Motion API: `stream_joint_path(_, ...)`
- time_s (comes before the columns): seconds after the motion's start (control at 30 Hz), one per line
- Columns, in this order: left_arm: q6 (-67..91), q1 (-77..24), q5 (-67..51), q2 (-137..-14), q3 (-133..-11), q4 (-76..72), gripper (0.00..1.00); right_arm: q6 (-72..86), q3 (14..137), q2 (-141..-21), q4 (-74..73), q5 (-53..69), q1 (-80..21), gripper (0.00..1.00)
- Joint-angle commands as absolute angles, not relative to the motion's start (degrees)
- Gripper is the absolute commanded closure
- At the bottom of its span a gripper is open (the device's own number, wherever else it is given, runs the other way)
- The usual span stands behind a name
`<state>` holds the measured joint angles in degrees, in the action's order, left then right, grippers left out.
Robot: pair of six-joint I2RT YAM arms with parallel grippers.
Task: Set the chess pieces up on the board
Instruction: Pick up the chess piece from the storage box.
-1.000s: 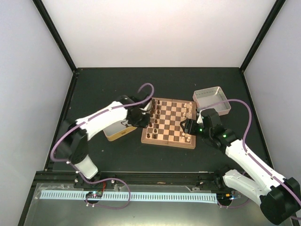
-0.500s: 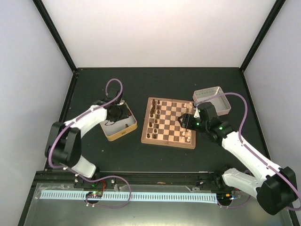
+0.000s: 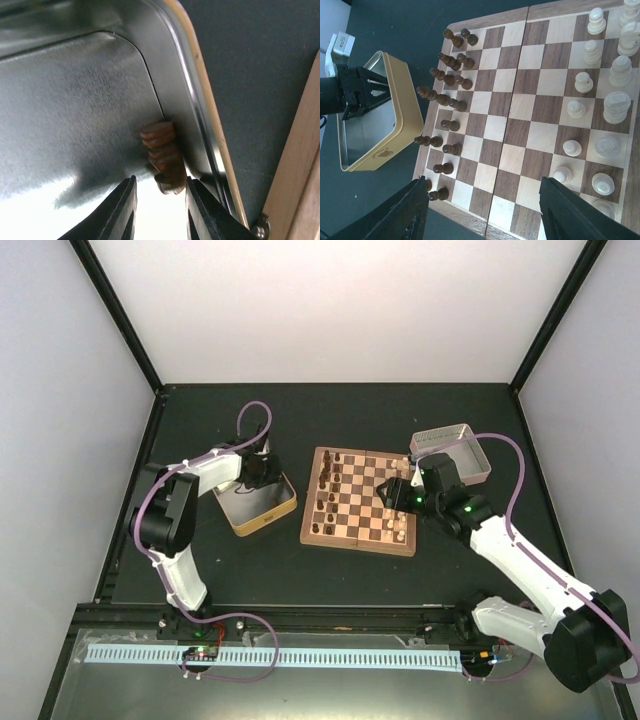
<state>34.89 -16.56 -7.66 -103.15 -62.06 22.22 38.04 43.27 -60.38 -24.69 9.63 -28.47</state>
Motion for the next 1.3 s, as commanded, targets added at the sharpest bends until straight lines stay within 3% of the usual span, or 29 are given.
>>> stream_joint_path(0.0,34.3,-16.2,-4.4,-105.8,-66.1,23.2,0.72,38.4,44.5,-61.4,-23.3,10.5,-28.2,0.39)
stream_joint_path(0.43,32.7,-16.2,6.8,-106.1,-66.5,29.5,0.80,38.3,44.3,-62.2,-22.8,10.9,-28.2,0.39)
stream_joint_path(0.7,22.1,-16.1,0.2,-106.4,-69.6,28.0,0.65,38.7,44.3,-62.9,-22.0,11.4,-28.2,0.39)
stream_joint_path(1.0,5.5,-16.1,2.0,-105.3,-70.0,26.1,0.67,38.6,45.3,-63.0,-23.2,11.2,-28.2,0.39)
stream_joint_path(1.27,-3.5,-16.0,3.6,-109.2,-73.5,31.5,0.63,38.3,46.6,-63.2,-25.0,11.4,-28.2,0.39)
